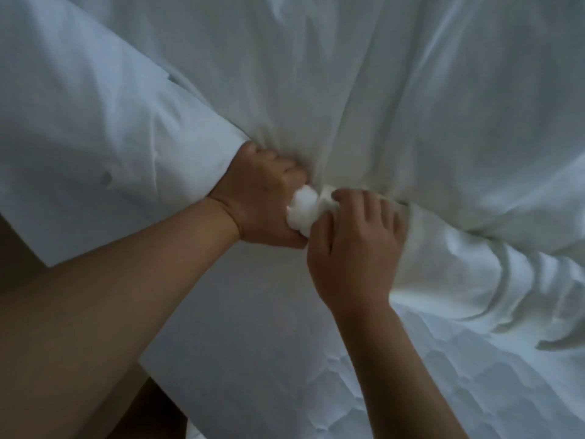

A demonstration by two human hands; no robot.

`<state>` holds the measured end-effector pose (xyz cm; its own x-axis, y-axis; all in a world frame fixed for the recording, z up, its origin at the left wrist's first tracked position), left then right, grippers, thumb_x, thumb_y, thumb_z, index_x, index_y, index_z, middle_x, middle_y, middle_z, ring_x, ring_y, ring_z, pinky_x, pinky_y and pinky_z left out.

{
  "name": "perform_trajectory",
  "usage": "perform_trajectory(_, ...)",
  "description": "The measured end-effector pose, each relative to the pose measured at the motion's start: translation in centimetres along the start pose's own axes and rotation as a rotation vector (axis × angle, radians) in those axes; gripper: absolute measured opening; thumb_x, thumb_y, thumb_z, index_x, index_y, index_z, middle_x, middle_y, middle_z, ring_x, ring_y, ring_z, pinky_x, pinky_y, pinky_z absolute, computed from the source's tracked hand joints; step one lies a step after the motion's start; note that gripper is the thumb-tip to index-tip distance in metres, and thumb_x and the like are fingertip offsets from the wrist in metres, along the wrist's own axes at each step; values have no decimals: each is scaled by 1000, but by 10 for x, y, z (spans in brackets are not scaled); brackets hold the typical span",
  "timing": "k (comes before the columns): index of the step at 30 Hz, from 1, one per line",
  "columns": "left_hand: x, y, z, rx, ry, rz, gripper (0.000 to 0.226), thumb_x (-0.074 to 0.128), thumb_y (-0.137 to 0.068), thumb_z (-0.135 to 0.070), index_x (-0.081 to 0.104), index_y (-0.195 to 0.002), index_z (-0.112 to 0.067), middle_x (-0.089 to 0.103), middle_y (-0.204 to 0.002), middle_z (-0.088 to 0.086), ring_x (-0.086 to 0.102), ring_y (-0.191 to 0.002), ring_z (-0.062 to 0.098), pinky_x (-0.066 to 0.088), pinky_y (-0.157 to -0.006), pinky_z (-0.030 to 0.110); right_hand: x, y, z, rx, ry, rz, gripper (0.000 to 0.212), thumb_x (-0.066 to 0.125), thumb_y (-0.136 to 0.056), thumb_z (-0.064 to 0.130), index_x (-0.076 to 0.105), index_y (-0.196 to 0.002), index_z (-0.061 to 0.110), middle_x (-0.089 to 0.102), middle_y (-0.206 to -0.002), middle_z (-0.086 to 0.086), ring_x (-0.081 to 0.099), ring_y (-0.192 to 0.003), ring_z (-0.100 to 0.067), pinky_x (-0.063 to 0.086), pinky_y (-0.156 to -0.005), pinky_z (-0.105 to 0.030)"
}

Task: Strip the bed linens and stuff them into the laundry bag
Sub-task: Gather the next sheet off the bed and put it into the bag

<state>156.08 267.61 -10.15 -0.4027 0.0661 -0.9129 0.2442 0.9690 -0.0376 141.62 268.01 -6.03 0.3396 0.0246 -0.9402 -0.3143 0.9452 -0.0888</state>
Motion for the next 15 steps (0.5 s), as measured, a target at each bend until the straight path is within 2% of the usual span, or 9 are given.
perform_trajectory(3, -10, -15, -4, -36, 71, 59, 53, 43, -58, -73, 49, -60, -21, 63, -61, 9, 62, -54, 30, 40, -60, 30, 1, 10, -1, -38, 103, 74, 25, 46, -84, 22, 66, -87, 7, 65, -82, -9, 60, -79, -30, 40, -79, -40)
perform_trajectory(6, -14, -34, -5, -153, -52, 226, 51, 36, -60, -76, 41, -71, -27, 69, -84, 3, 66, -79, 29, 31, -64, 28, 12, -19, -10, -13, 86, 71, 30, 42, -84, 28, 64, -74, 10, 64, -71, -9, 59, -67, -31, 40, -69, -36)
perform_trajectory(8, -10, -46, -1, -233, -43, 374, 49, 52, -65, -75, 48, -78, -28, 68, -95, -1, 64, -89, 25, 32, -66, 28, 19, -40, -19, 14, 58, 71, 32, 40, -83, 27, 59, -62, 11, 61, -61, -9, 57, -55, -30, 37, -58, -31)
perform_trajectory(11, -5, -65, 3, -321, 23, 468, 41, 68, -67, -64, 58, -81, -28, 69, -96, -1, 63, -85, 23, 37, -66, 27, 31, -61, -30, 7, 53, 95, 34, 37, -81, 27, 53, -55, 12, 58, -54, -11, 54, -46, -30, 24, -56, -28)
perform_trajectory(13, -2, -78, 8, -372, 63, 507, 39, 71, -65, -62, 54, -74, -28, 67, -92, -1, 55, -76, 21, 38, -66, 27, 37, -74, -34, 27, 54, 150, 42, 26, -81, 31, 55, -58, 12, 62, -59, -14, 58, -51, -32, 23, -57, -29)
perform_trajectory(15, -2, -91, 14, -413, 82, 546, 44, 75, -61, -62, 49, -75, -29, 57, -88, -3, 48, -78, 19, 36, -68, 27, 40, -85, -35, 15, 77, 221, 64, 6, -75, 39, 62, -70, 8, 68, -78, -17, 64, -69, -34, 24, -59, -32)
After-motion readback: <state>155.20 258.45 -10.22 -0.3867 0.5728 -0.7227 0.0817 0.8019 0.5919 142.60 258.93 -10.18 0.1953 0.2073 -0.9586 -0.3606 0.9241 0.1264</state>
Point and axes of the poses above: each hand's wrist, its own y-axis away from the middle knuckle, its own x-axis out of the palm, z = x × y, the point moved 1 cm from there along -y, towards the middle knuckle
